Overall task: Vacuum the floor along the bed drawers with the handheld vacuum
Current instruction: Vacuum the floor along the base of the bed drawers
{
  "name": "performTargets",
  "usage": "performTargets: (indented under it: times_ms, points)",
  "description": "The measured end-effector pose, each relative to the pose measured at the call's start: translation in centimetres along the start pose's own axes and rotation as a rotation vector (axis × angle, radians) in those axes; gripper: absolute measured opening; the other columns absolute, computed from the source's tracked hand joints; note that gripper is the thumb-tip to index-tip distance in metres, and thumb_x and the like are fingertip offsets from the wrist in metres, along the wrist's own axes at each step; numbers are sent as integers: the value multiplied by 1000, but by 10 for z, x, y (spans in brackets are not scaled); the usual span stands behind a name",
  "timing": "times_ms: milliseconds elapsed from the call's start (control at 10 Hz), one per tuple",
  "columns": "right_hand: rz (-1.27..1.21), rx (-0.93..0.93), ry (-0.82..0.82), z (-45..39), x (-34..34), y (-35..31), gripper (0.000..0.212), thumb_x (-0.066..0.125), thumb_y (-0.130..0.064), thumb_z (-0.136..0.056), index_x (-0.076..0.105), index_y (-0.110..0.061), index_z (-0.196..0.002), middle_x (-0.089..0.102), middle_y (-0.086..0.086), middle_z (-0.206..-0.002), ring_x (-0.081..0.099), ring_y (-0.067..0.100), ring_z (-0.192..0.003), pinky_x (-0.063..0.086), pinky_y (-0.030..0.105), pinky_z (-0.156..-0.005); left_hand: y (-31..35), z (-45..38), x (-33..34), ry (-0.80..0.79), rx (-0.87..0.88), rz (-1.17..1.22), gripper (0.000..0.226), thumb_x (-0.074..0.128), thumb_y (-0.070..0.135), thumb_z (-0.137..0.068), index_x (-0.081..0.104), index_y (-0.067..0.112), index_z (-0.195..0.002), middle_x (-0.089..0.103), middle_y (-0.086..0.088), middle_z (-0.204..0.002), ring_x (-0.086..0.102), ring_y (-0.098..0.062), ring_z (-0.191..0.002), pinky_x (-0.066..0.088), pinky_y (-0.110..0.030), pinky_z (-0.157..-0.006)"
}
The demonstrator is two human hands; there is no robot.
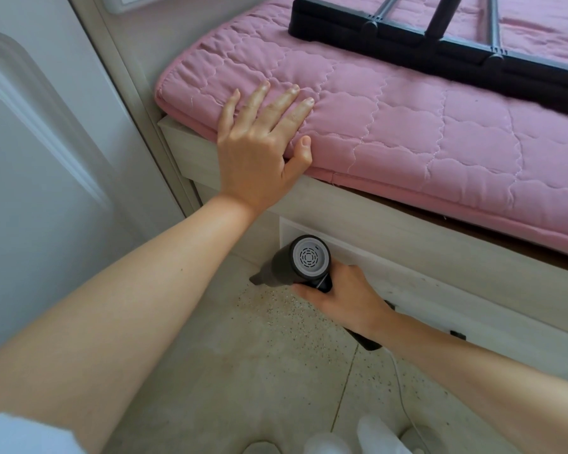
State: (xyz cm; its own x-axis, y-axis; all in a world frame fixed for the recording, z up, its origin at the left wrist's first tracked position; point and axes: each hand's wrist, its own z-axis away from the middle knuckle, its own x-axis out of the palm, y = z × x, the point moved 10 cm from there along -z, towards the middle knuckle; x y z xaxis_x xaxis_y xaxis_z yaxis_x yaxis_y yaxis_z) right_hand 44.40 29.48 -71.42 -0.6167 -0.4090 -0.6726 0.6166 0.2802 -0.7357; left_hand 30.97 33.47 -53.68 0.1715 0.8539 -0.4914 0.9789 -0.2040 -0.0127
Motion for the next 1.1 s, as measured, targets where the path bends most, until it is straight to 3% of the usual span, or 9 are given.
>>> performTargets:
  times_ms: [400, 700, 1100]
  points:
    - [-34, 2, -64, 1, 10, -3, 56, 69, -51, -78, 51, -29, -127, 67, -8, -110, 62, 7, -96, 52, 24, -86, 1, 1, 0, 8, -3, 2, 43, 46, 34, -96, 71, 21, -129, 66, -3, -134, 58, -32, -129, 37, -56, -111]
    - [-47, -20, -67, 2, 16, -11, 57, 69, -48, -80, 51, -26, -130, 65, -12, -111, 57, 0, -93, 40, 4, -75, 0, 1, 0, 19, -3, -3, 43, 46, 34, -97, 71, 21, -129, 66, -2, -134, 58, -31, -129, 38, -56, -111]
    - [-43, -20, -107, 9, 18, -11, 50, 69, -49, -79, 55, -29, -122, 62, -17, -97, 60, 4, -91, 43, 12, -74, -1, 1, 0, 26, -11, 5, 43, 46, 34, -97, 71, 21, -128, 67, -2, -133, 58, -31, -129, 38, -57, -111]
